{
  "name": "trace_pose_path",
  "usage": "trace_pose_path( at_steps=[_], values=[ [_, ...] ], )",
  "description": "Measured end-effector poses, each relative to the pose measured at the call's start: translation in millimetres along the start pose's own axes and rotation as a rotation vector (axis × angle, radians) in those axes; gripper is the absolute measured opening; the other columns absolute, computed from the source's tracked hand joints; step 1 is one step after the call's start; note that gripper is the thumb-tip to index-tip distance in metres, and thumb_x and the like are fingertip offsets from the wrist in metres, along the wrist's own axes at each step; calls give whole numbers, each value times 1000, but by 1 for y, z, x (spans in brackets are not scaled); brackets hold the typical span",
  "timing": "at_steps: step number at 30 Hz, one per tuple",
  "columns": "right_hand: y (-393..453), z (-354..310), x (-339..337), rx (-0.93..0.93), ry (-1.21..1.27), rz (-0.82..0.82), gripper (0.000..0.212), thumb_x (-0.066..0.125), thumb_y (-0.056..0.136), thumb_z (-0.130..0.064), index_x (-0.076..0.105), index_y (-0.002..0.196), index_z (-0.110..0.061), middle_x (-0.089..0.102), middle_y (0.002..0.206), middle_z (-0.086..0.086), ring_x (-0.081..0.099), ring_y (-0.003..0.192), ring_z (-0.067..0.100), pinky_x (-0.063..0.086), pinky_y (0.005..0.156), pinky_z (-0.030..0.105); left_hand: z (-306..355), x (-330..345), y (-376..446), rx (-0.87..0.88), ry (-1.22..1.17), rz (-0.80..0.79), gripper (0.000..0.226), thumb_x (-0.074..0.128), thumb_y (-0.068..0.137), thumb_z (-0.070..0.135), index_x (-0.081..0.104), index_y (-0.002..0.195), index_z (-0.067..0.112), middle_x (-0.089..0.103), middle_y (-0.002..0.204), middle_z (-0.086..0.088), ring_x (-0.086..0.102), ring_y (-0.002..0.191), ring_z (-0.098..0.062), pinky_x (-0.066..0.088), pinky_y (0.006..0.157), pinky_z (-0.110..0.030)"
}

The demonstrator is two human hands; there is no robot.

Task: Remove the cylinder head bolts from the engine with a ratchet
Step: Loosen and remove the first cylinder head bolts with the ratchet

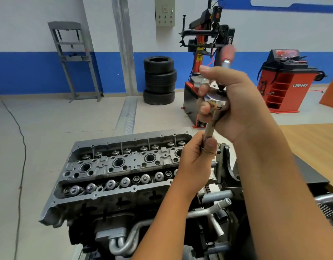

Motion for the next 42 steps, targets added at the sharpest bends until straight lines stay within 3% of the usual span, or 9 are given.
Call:
trace_pose_path(
  at_steps=[3, 6, 10, 16, 22, 28, 32, 37, 42],
  values=[
    [2, 2, 8, 77, 4, -135, 27, 72, 89, -32, 48, 86, -21, 57, 61, -3, 46, 39, 15, 33, 44, 22, -3, -1, 1, -8, 17, 9, 59, 48, 102, 56, 52, 89, -2, 41, 73, -13, 38, 69, -23, 37, 65, -32],
    [-2, 2, 0, -80, 56, 66, 31, 76, 90, -42, 58, 91, -17, 63, 61, 0, 50, 39, 18, 39, 44, 24, -3, -2, 0, -17, 19, 42, 68, 50, 99, 64, 49, 89, -4, 36, 72, -22, 31, 66, -35, 30, 61, -44],
    [-9, 1, -15, -241, 118, 288, 34, 78, 91, -40, 61, 94, -10, 66, 61, 2, 45, 38, 15, 38, 41, 25, -3, 0, 1, -29, 27, 46, 31, 49, 106, 35, 57, 87, 12, 35, 71, -23, 28, 63, -36, 29, 58, -48],
    [3, 0, 6, 55, 26, -151, 29, 71, 87, -33, 45, 85, -19, 56, 62, -1, 31, 32, 12, 21, 45, 23, -6, 1, 0, -54, 0, 21, 54, 41, 107, 46, 47, 90, -5, 37, 73, -19, 30, 70, -25, 32, 60, -29],
    [-9, 3, -9, -247, 143, 255, 48, 76, 91, -44, 55, 101, -2, 58, 53, -1, 38, 35, 14, 33, 40, 22, -4, -1, 1, -21, 38, 60, 34, 42, 111, 23, 59, 81, 23, 34, 70, -27, 27, 62, -38, 27, 53, -48],
    [3, 5, 11, 29, -29, -110, 35, 78, 82, -33, 49, 91, -16, 60, 63, 1, 31, 35, 13, 22, 46, 24, -1, -1, 0, -8, 35, 69, 79, 48, 91, 78, 46, 86, -1, 36, 71, -25, 32, 63, -34, 30, 57, -48],
    [2, 6, 13, -45, 56, -5, 33, 77, 90, -34, 52, 88, -13, 62, 61, 3, 36, 38, 13, 28, 40, 22, -5, -2, 2, -19, 18, 80, 36, 49, 105, 49, 56, 74, 31, 45, 66, -3, 39, 63, -15, 33, 59, -33],
    [-16, 1, -14, -358, 139, 412, 34, 80, 91, -28, 59, 90, -2, 65, 59, 3, 49, 39, 14, 40, 40, 25, -10, 0, 1, -47, 58, 63, 24, 49, 108, 2, 59, 87, 5, 55, 77, -26, 47, 73, -23, 41, 64, -37],
    [2, 4, 9, 28, -10, -54, 31, 77, 86, -30, 53, 93, -12, 58, 58, -1, 32, 35, 14, 27, 44, 22, -1, 2, -1, -13, 14, 72, 44, 54, 102, 47, 53, 82, 7, 40, 69, -12, 33, 65, -23, 30, 56, -37]
  ],
)
Point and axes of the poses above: each hand's wrist, its own y-axis towards the middle knuckle, its own x-axis out of the palm, z = x × y, the point moved 8 cm from there along y, towards the middle knuckle
